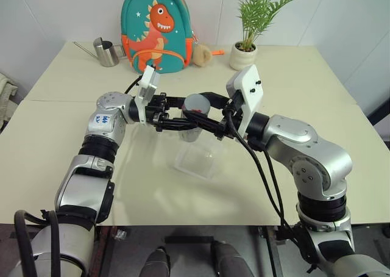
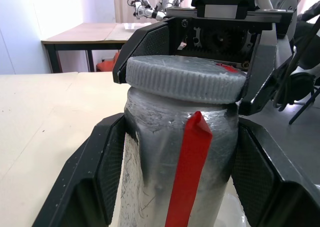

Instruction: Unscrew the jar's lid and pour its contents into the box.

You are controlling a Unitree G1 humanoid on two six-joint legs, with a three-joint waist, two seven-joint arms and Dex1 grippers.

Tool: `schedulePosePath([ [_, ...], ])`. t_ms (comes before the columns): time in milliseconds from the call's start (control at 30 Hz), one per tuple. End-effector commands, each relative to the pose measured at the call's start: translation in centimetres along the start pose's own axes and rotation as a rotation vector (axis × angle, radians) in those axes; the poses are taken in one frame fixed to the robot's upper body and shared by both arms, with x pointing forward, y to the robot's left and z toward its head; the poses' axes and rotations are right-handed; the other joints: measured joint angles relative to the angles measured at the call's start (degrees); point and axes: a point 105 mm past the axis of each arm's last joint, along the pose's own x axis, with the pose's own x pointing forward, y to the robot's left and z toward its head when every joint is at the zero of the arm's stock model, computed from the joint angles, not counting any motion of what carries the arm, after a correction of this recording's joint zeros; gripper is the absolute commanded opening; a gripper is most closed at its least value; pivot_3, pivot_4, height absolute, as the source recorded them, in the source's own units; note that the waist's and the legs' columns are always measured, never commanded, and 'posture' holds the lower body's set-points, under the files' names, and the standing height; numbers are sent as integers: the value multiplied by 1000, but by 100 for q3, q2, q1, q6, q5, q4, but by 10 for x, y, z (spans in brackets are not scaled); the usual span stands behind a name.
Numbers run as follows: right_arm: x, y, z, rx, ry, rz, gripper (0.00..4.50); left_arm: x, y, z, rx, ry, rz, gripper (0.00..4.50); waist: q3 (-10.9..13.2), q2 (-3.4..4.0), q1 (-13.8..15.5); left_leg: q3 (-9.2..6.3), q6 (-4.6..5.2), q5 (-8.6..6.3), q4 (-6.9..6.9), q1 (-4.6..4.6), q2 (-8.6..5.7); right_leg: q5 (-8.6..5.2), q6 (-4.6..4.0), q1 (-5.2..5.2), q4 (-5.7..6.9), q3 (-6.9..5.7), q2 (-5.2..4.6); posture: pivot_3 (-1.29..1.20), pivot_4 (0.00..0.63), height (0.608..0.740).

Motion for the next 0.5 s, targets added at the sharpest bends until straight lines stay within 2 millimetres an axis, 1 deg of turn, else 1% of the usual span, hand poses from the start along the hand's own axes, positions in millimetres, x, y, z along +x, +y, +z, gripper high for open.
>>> schedulePosePath([
  [33, 3, 57, 37, -78, -156, 320, 2562, -14, -8, -1, -60, -35, -51, 2680, 0, 0, -1, 0, 0, 0, 0, 0, 0, 0, 0, 0, 0, 0, 0, 0, 150, 740],
  [267, 1, 63, 46, -84, -205, 376, 2562, -10, -9, -5, -88, -53, -53, 2680, 0, 0, 5, 0, 0, 0, 0, 0, -1, 0, 0, 0, -1, 0, -1, 0, 150, 740],
  [500, -6, 77, 49, -96, -229, 508, 2562, -7, -10, -3, -110, -79, -74, 2680, 0, 0, 6, 0, 0, 0, 2, 0, 0, 0, 0, 0, 2, 0, 0, 0, 150, 740],
])
